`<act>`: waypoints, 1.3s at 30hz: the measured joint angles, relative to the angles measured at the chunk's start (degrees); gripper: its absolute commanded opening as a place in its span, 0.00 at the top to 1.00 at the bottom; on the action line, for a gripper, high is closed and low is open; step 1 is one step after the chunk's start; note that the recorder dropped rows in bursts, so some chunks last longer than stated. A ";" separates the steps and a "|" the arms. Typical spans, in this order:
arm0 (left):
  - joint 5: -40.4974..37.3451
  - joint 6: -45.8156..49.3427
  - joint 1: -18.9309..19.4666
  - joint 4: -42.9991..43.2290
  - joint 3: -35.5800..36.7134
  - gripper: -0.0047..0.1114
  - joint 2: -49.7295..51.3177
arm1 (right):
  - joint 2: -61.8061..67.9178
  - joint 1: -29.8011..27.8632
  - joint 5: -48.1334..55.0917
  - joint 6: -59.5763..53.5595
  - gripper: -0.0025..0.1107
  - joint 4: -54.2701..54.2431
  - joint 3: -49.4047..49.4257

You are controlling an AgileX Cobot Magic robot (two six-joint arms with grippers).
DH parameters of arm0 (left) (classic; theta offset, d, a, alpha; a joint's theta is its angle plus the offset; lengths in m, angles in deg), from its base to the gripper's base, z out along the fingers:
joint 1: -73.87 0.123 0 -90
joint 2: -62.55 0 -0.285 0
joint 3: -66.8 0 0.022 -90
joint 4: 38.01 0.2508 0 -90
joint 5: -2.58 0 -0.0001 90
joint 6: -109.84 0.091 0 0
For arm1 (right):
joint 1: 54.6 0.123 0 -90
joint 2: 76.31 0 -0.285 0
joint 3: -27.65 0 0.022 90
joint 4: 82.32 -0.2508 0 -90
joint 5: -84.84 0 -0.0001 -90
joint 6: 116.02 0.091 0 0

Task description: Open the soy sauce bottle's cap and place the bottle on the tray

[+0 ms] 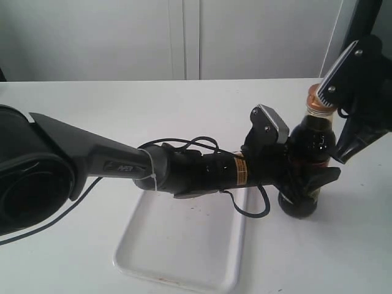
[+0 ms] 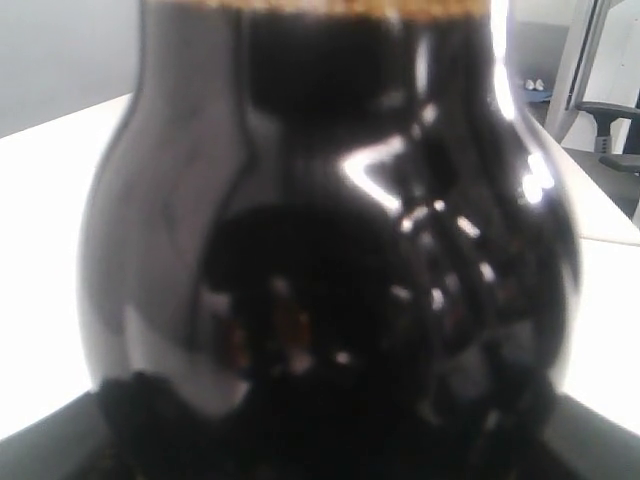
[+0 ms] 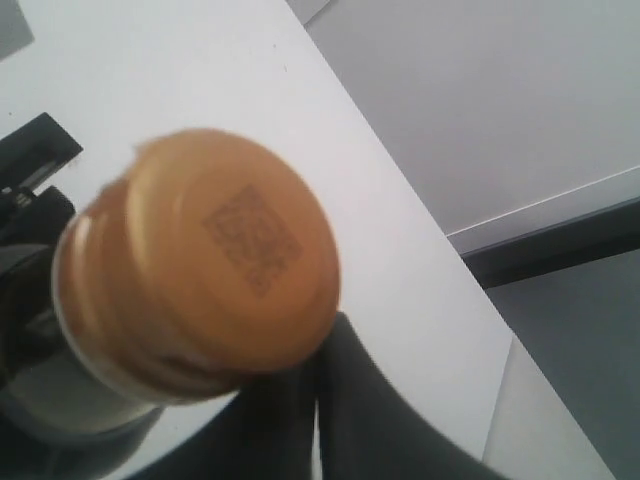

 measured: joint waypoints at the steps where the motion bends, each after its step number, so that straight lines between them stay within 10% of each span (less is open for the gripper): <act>1: -0.12 -0.14 0.00 -0.16 0.00 0.96 0.00 | 0.00 0.09 -0.12 0.00 0.98 0.00 0.00; 39: -6.42 1.62 -1.77 -2.62 -0.35 0.96 -0.84 | -1.20 1.58 9.53 0.00 0.98 0.41 -5.13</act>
